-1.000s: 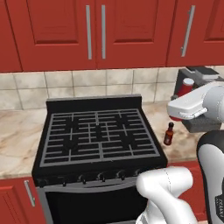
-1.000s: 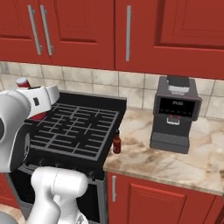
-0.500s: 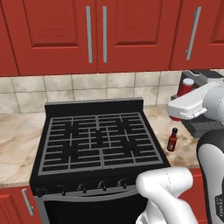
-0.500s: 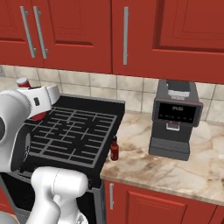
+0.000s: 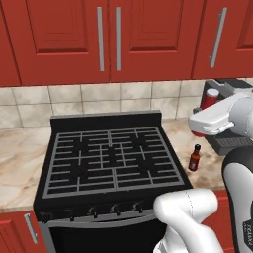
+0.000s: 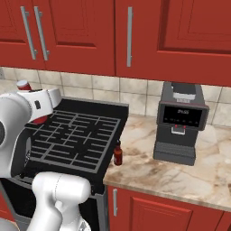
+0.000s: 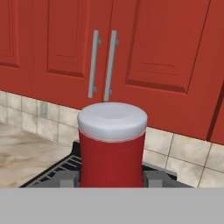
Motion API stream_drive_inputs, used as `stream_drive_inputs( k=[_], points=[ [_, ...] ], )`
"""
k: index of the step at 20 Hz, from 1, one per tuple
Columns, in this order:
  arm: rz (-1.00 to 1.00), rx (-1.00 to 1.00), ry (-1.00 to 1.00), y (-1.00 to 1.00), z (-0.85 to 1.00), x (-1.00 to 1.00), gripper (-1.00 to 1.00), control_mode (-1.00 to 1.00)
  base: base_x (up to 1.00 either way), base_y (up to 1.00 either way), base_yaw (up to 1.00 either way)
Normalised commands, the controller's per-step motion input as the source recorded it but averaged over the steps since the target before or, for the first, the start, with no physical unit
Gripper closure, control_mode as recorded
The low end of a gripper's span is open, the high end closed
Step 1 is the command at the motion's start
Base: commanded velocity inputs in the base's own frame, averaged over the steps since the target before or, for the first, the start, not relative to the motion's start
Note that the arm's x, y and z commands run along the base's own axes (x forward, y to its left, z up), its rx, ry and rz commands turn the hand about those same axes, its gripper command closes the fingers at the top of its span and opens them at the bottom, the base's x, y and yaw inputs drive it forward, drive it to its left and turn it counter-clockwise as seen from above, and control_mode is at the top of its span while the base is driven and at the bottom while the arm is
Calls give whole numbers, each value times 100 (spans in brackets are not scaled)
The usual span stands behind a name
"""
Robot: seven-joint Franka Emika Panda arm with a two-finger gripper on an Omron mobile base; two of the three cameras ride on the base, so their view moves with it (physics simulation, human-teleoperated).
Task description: Take 2 condiments from the cabinet and move them on the counter near the stove.Make sure the condiments are lined up with each other, next to each other.
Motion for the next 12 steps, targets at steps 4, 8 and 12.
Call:
stream_drive_inputs(
  k=[4,8,12],
  points=[
    [0,0,0,0,0,0,100,100,7,0,0],
    [0,0,0,0,0,0,100,100,1,0,0],
    [0,0,1,0,-2,0,100,-100,0,0,0]
  ],
)
